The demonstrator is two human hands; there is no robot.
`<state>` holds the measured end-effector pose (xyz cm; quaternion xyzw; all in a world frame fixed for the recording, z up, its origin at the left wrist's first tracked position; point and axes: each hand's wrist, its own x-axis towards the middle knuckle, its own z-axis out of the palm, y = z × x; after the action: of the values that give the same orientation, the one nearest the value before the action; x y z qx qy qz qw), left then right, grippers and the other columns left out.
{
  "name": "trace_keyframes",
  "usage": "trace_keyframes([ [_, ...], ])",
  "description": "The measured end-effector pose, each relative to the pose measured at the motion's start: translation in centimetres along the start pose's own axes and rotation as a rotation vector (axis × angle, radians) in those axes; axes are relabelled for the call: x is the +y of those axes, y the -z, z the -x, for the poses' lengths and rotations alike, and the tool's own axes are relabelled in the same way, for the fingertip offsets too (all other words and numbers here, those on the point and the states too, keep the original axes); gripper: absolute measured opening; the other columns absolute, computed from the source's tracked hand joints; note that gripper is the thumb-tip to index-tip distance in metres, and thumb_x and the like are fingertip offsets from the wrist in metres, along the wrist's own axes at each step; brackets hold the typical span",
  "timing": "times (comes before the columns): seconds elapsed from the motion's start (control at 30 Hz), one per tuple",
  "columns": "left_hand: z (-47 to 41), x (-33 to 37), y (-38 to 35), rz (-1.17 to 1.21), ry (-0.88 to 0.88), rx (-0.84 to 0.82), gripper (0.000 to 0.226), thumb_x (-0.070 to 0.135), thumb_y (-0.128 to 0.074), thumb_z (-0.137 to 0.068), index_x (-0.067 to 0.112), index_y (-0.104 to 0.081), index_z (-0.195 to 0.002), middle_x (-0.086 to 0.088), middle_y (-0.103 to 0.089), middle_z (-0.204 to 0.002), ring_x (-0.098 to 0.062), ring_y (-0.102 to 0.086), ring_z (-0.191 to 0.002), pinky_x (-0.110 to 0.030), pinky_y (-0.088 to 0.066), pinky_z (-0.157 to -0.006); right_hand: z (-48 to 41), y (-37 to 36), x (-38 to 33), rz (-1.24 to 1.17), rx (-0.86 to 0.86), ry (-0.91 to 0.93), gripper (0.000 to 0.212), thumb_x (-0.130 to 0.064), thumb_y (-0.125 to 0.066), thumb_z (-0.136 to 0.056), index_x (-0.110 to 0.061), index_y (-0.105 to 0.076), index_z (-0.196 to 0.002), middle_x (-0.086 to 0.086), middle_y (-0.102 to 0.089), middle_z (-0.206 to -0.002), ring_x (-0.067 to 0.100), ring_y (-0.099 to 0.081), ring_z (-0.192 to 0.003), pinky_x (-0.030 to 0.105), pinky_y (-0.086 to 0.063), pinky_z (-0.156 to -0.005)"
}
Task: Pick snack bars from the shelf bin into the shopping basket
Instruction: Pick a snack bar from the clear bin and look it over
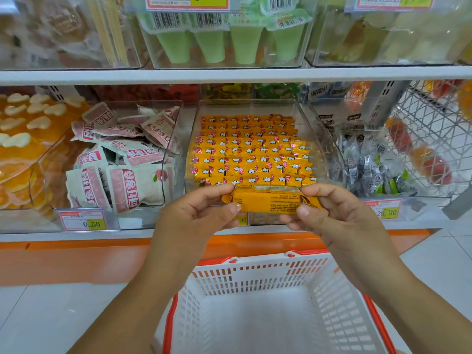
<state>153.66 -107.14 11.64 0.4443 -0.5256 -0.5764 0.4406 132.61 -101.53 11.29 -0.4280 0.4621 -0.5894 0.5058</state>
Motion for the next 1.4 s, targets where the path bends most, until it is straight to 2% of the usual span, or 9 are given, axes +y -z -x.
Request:
trace_keyframes([
  [0.27, -0.1, 0.0, 0.0, 0.050, 0.049, -0.046, 0.023, 0.012, -0.061, -0.085, 0.022, -0.073, -0.102, -0.007, -0.078, -0.091, -0.020, -0.075, -0.086, -0.021, -0.059, -0.071, -0.4, -0.1, -0.3, -0.154, 0.065, -0.055, 0.024, -0.022, -0.074, -0.060, -0.019, -0.075, -0.083, 0.022, -0.073, -0.092, 0.036, -0.074, -0.078, 0.026, -0.059, -0.062],
  [0.53, -0.1, 0.4, 0.7, 0.057, 0.100, -0.133, 0.032, -0.001, -0.062, -0.086, 0.020, -0.070, -0.108, -0.007, -0.077, -0.095, -0.020, -0.074, -0.092, -0.021, -0.058, -0.076, -0.3, 0.1, -0.5, -0.152, 0.002, -0.108, 0.058, -0.015, -0.071, -0.061, -0.008, -0.061, -0.118, 0.020, -0.073, -0.096, 0.033, -0.073, -0.093, 0.028, -0.059, -0.076],
  [0.73, -0.5, -0.4, 0.8, -0.091, 0.056, -0.020, 0.008, 0.027, -0.070, -0.075, 0.020, -0.074, -0.075, -0.001, -0.075, -0.077, -0.023, -0.075, -0.082, -0.036, -0.058, -0.081, -0.5, 0.0, -0.3, -0.088, 0.081, -0.088, 0.017, -0.029, -0.073, -0.064, -0.015, -0.066, -0.070, 0.009, -0.072, -0.078, 0.034, -0.074, -0.084, 0.024, -0.058, -0.062],
  [0.83, -0.3, -0.6, 0.7, -0.223, 0.061, -0.008, 0.012, 0.021, -0.067, -0.088, 0.017, -0.070, -0.077, 0.006, -0.074, -0.075, -0.013, -0.074, -0.073, -0.020, -0.055, -0.072, -0.7, -0.3, 0.0, -0.137, 0.104, -0.127, 0.029, -0.030, -0.072, -0.063, -0.010, -0.054, -0.074, 0.010, -0.068, -0.072, 0.036, -0.073, -0.086, 0.025, -0.058, -0.061],
  [0.97, -0.5, -1.0, 0.9, -0.491, -0.048, 0.064, 0.013, 0.029, -0.066, -0.089, 0.027, -0.068, -0.077, 0.018, -0.070, -0.077, 0.001, -0.065, -0.076, -0.004, -0.042, -0.062, -1.3, -1.5, 0.5, -0.145, 0.070, -0.163, 0.051, -0.038, -0.085, -0.057, -0.008, -0.060, -0.089, 0.025, -0.072, -0.091, 0.039, -0.072, -0.091, 0.027, -0.059, -0.066],
  [1.07, -1.3, -0.9, 1.8, -0.621, -0.174, 0.184, 0.007, 0.040, -0.065, -0.083, 0.037, -0.067, -0.090, 0.026, -0.063, -0.090, 0.004, -0.058, -0.092, -0.008, -0.041, -0.077, -2.5, -2.2, 0.6, -0.015, 0.097, -0.121, 0.056, -0.050, -0.092, -0.046, -0.020, -0.068, -0.087, 0.017, -0.074, -0.091, 0.036, -0.073, -0.088, 0.027, -0.059, -0.069],
  [1.2, -3.0, -1.7, 4.0, -0.765, -0.175, 0.345, 0.054, 0.042, -0.069, -0.085, 0.034, -0.051, -0.136, 0.013, -0.050, -0.134, -0.007, -0.044, -0.127, -0.028, -0.041, -0.103, -5.7, -3.8, -0.9, 0.154, 0.130, -0.019, 0.046, -0.024, -0.078, -0.072, -0.005, -0.054, -0.106, 0.005, -0.075, -0.088, 0.029, -0.074, -0.083, 0.026, -0.059, -0.072],
  [1.3, -3.6, -2.3, 4.7, -0.811, -0.201, 0.331, 0.060, 0.045, -0.064, -0.087, 0.028, -0.047, -0.142, 0.005, -0.051, -0.141, -0.014, -0.045, -0.132, -0.033, -0.042, -0.107, -8.4, -6.6, -1.2, 0.401, 0.041, 0.075, 0.024, -0.013, -0.071, -0.084, -0.018, -0.052, -0.099, 0.002, -0.073, -0.090, 0.018, -0.073, -0.082, 0.036, -0.060, -0.078],
  [1.4, -3.8, -2.4, 4.1, -0.842, -0.202, 0.255, 0.060, 0.045, -0.063, -0.090, 0.032, -0.043, -0.145, 0.019, -0.050, -0.132, -0.004, -0.047, -0.124, -0.023, -0.040, -0.097, -10.8, -8.5, -0.7, 0.704, -0.064, 0.177, 0.030, -0.023, -0.074, -0.085, -0.037, -0.048, -0.091, -0.006, -0.067, -0.083, 0.010, -0.068, -0.078, 0.035, -0.058, -0.075],
])
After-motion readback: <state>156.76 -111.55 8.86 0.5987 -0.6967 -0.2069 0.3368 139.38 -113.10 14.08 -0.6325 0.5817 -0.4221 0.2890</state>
